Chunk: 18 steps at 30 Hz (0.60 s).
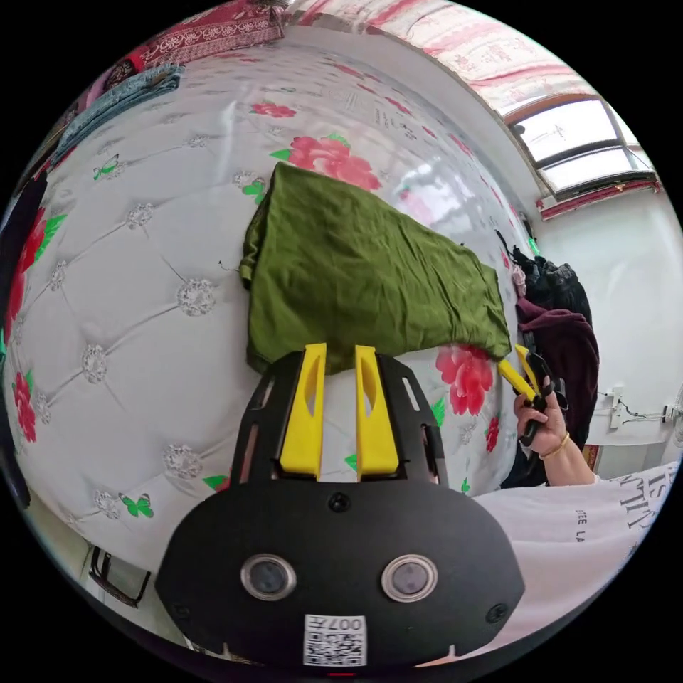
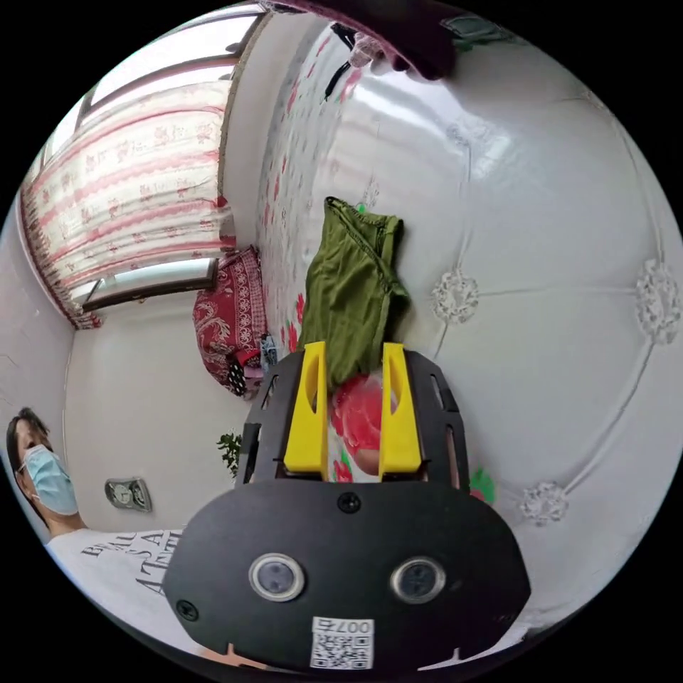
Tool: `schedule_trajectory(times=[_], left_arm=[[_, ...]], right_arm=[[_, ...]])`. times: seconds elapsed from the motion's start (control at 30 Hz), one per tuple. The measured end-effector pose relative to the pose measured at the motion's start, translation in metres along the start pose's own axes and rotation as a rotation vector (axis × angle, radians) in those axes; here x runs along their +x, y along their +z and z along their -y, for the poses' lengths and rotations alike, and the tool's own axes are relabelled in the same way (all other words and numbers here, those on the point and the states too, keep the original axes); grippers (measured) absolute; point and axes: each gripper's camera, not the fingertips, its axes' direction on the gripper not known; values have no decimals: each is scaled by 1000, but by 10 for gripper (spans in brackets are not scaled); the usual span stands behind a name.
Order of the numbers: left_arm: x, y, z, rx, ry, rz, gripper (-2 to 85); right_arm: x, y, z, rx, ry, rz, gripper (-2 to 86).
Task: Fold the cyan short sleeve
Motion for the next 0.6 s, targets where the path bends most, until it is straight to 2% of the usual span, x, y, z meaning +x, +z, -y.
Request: schedule_trajectory(times=[0.07,0.13,0.2,0.33,0.4,0.6], left_arm=[[-7,1,3,-24,-35,-40,5],[-6,-3,3,-41,9,25,-1],[-7,-6,-2,-53,45,51,-3],[-15,-10,-22,-79,28,-7,2],[-13,-14,-30,-72,31,0,6],[5,-34,-38,6,87,-48,41]], right_arm=[[16,1,9,58,72,80,54],[34,1,15,49,141,87,39],[48,-19,17,77,127,47,16],[72,-39,15,45,101,11,7],[84,-45,8,78,100,41,12],[108,-19,-15,30,97,56,43]])
